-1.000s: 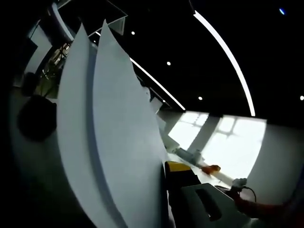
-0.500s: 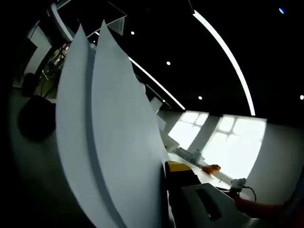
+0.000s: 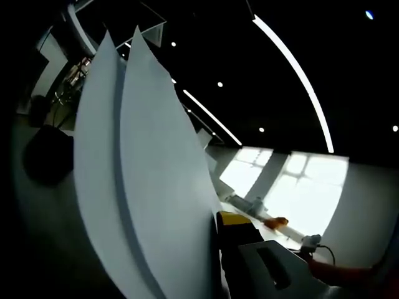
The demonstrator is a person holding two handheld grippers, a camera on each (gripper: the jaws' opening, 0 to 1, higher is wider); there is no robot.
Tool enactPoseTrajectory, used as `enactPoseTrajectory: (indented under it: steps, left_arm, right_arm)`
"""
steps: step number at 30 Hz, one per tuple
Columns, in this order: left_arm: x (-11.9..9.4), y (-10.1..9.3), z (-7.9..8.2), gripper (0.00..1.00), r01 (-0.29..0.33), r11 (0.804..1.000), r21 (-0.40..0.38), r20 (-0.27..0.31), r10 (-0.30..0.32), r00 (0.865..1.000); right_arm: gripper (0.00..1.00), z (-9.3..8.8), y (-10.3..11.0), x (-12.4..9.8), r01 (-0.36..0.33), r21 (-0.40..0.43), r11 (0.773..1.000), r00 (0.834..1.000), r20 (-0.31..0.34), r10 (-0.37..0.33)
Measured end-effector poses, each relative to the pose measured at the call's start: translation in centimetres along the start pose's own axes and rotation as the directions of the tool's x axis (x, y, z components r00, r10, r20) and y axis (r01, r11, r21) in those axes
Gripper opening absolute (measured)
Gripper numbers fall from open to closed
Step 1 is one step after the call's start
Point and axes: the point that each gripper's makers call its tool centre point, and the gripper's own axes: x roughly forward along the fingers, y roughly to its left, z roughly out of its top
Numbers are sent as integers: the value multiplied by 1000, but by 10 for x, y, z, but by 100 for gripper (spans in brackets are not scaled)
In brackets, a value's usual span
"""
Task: Organize the stack of printing papers by aligning and flattening the scattered papers on the table
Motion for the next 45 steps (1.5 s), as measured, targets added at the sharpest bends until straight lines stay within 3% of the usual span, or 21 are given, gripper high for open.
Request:
enactPoseTrajectory:
  steps: [7, 20, 37, 45]
  left_arm:
    - [0, 0, 1, 9, 1, 1000, 0, 2, -1, 1000]
    - [0, 1, 1, 9, 0, 1000, -1, 4, 0, 1000]
    - [0, 1, 1, 9, 2, 1000, 1, 8, -2, 1000]
    - [0, 1, 1, 9, 1, 1000, 2, 6, -1, 1000]
  right_arm:
    - [72, -1, 3, -1, -21, -7, 1000, 1000, 3, 21]
    - [40, -1, 13, -6, -78, -33, 996, 997, -5, 78]
    - [23, -1, 27, -6, -127, -54, 990, 992, -13, 126]
    - [15, 0, 34, -6, -132, -146, 980, 991, -10, 132]
